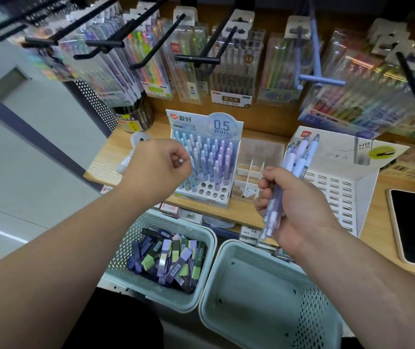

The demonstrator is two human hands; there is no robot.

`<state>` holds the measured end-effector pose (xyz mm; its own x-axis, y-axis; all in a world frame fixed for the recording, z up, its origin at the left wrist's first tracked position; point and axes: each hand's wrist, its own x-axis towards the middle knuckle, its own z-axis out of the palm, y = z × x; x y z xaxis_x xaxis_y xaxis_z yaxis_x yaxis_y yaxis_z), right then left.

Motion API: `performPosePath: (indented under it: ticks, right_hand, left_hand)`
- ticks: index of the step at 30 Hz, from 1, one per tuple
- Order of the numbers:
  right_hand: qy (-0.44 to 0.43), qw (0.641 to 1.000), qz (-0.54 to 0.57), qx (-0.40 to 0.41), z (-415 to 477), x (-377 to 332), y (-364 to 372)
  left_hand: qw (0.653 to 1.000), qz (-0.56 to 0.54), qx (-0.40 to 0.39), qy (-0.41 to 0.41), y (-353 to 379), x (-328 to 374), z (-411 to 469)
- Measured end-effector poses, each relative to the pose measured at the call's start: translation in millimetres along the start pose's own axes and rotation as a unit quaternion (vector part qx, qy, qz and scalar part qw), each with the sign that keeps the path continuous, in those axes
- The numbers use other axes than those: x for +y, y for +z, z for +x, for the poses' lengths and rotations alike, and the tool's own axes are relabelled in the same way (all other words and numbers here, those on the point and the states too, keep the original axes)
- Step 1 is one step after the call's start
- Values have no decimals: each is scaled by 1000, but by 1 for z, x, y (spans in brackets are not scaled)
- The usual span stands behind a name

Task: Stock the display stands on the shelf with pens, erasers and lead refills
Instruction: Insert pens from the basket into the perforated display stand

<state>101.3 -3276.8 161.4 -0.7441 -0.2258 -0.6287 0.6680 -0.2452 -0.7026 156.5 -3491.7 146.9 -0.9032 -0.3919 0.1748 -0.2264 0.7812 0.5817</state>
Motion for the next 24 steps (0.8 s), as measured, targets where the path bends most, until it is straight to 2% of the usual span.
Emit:
performPosePath:
  ticks: [4, 15, 19, 24]
  right_hand:
    - [-9, 1000, -3, -9, 0, -1, -4]
    - [-13, 1000, 0, -13, 2, -8, -11]
    - [-11, 999, -31, -36, -1, -8, -11]
    - [23, 990, -88, -111, -9, -8, -8]
  left_hand:
    - [993, 81, -52, 71, 7, 5, 6]
    - [986, 103, -123, 34, 12, 5, 22]
    - [994, 88, -64, 16, 20, 2, 18]
    - [998, 55, -4, -9, 27, 4, 16]
